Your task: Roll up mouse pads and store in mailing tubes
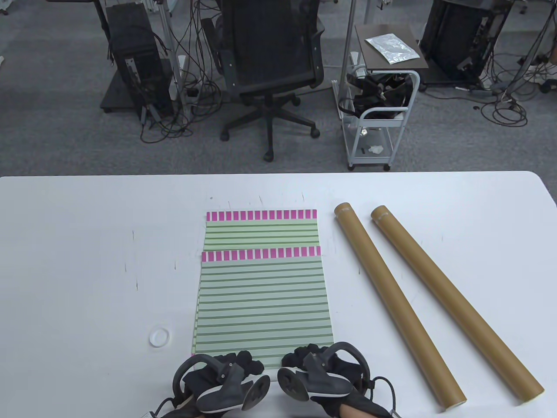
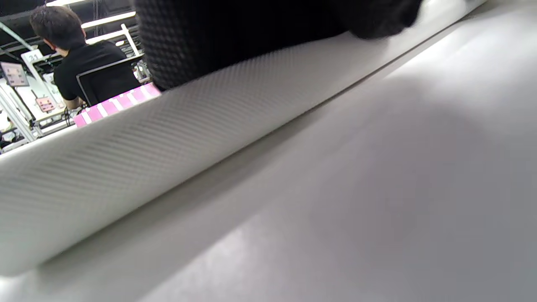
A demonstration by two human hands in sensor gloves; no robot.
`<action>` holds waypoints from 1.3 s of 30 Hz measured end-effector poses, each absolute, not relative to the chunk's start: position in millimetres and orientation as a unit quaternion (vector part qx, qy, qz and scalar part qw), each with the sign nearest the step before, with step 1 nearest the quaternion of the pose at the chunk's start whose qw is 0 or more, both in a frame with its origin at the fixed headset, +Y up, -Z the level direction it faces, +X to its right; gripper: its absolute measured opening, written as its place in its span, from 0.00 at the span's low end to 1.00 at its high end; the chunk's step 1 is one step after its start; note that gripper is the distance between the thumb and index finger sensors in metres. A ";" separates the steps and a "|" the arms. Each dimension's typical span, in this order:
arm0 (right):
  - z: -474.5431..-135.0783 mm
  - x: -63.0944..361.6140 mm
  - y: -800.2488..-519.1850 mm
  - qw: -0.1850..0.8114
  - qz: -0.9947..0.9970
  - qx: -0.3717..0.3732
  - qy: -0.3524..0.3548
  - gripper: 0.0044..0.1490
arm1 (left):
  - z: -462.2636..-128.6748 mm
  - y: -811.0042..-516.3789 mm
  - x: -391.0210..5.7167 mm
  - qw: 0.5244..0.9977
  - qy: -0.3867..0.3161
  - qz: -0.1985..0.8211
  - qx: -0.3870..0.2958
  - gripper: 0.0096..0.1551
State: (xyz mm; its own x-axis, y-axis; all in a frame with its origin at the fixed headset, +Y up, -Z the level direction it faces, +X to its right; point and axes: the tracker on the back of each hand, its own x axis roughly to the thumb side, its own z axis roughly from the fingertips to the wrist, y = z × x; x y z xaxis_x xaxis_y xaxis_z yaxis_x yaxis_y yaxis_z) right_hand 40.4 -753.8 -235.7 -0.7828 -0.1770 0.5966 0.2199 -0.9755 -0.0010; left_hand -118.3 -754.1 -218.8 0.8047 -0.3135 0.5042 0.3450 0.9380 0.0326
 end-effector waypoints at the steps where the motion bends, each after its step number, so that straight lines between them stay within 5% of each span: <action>1: -235.8 40.4 -753.7 0.106 -0.944 -0.311 -0.033 0.31 | -218.3 -754.6 -117.6 0.947 -0.266 -0.178 -0.030 0.34; 4: -236.2 41.3 -754.9 0.099 -0.945 -0.309 -0.033 0.30 | -217.9 -754.1 -115.1 0.943 -0.260 -0.209 0.010 0.29; 23: -238.6 44.5 -752.7 0.060 -0.943 -0.318 -0.075 0.29 | -216.8 -754.5 -122.1 0.950 -0.271 -0.154 -0.028 0.23; 27: -236.7 43.3 -754.7 0.069 -0.944 -0.317 -0.065 0.28 | -212.6 -753.1 -121.1 0.938 -0.292 -0.186 -0.017 0.36; 39: -233.9 51.2 -753.2 0.061 -0.951 -0.303 -0.017 0.29 | -224.2 -754.7 -131.0 0.963 -0.238 -0.118 -0.038 0.25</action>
